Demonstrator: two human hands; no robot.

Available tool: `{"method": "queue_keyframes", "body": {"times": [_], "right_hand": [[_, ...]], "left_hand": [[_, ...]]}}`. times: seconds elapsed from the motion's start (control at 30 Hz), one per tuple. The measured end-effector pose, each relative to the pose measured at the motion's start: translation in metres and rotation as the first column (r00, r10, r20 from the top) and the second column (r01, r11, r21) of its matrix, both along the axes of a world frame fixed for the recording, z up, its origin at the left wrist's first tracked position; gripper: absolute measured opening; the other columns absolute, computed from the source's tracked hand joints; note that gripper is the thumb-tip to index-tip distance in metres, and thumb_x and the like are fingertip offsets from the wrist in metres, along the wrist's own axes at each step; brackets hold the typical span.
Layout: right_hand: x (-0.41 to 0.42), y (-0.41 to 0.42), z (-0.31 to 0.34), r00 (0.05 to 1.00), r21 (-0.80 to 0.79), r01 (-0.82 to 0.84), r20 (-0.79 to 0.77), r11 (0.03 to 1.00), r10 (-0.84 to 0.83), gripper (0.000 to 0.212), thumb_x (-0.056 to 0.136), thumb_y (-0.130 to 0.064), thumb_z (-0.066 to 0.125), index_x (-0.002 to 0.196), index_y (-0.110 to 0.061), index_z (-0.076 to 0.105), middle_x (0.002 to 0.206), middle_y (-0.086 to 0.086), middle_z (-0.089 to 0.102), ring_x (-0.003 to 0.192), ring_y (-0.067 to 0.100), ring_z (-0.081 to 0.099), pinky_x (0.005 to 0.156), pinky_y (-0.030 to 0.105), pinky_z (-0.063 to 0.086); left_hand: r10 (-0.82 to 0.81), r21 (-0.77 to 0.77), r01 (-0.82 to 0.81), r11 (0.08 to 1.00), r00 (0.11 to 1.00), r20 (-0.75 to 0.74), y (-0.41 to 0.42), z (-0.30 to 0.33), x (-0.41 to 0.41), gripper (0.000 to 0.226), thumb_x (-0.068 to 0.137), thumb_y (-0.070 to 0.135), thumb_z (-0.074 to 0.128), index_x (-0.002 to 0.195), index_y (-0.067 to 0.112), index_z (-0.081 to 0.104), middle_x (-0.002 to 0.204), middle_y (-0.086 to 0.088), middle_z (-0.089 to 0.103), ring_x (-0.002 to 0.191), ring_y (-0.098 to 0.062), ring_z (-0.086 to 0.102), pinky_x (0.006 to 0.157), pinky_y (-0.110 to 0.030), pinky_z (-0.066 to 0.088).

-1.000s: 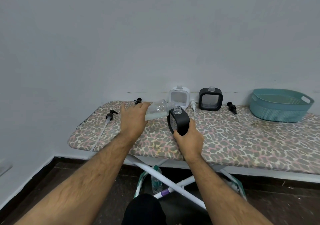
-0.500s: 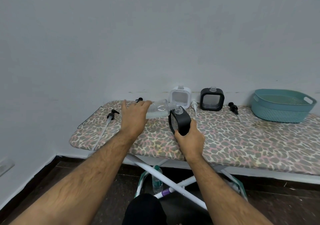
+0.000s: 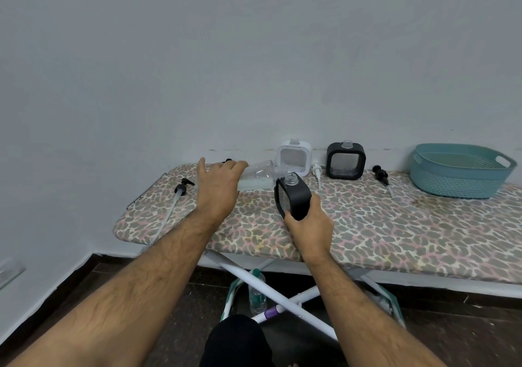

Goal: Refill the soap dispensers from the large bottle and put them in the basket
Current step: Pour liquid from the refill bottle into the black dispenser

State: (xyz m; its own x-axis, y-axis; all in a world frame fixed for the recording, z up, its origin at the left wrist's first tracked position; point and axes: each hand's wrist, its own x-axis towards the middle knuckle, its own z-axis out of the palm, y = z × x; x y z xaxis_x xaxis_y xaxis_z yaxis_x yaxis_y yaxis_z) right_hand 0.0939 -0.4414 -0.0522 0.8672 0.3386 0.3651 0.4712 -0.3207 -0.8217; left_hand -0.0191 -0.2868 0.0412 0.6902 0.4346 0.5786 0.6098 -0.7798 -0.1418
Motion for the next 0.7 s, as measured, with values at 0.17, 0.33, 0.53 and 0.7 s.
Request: {"method": "queue_keyframes", "body": {"times": [0.17,0.33,0.53,0.7], "right_hand": [[0.0015,0.0004,-0.0005,1.0,0.0,0.006,-0.01,1.0,-0.006,0.046,0.079,-0.039,0.075,0.116,-0.033,0.047,0.087,-0.016,0.062,0.086,0.017,0.063,0.08,0.037,0.056],[0.002,0.0004,-0.0005,1.0,0.003,0.003,-0.013,1.0,-0.003,0.047,0.08,-0.038,0.075,0.118,-0.032,0.048,0.088,-0.015,0.061,0.088,0.017,0.063,0.078,0.032,0.054],[0.0018,0.0004,-0.0005,1.0,-0.001,0.0,-0.021,1.0,0.0,0.048,0.079,-0.038,0.075,0.119,-0.034,0.048,0.089,-0.017,0.06,0.09,0.018,0.062,0.081,0.034,0.054],[0.002,-0.0011,0.0005,1.0,0.001,0.013,-0.02,1.0,-0.013,0.047,0.081,-0.033,0.075,0.122,-0.028,0.05,0.091,-0.011,0.065,0.082,0.013,0.061,0.07,0.023,0.045]], "left_hand": [[0.002,0.007,-0.003,1.0,1.0,0.005,-0.001,-0.0004,0.0022,0.059,0.081,0.014,0.076,0.131,0.032,0.052,0.126,0.007,0.063,0.112,-0.021,0.061,0.115,-0.059,0.016],[0.006,0.015,-0.006,1.0,1.0,0.011,0.0009,-0.0006,0.0033,0.06,0.08,0.01,0.075,0.131,0.032,0.052,0.125,0.007,0.064,0.111,-0.021,0.061,0.115,-0.06,0.016],[0.005,0.02,-0.005,1.0,1.0,0.004,0.0004,0.0011,0.0051,0.058,0.082,0.011,0.074,0.131,0.033,0.052,0.125,0.007,0.064,0.112,-0.022,0.061,0.115,-0.06,0.015],[0.008,0.026,-0.008,1.0,1.0,-0.002,0.0013,0.0016,0.0052,0.058,0.082,0.011,0.074,0.131,0.033,0.052,0.123,0.007,0.064,0.111,-0.021,0.061,0.115,-0.06,0.014]]}}
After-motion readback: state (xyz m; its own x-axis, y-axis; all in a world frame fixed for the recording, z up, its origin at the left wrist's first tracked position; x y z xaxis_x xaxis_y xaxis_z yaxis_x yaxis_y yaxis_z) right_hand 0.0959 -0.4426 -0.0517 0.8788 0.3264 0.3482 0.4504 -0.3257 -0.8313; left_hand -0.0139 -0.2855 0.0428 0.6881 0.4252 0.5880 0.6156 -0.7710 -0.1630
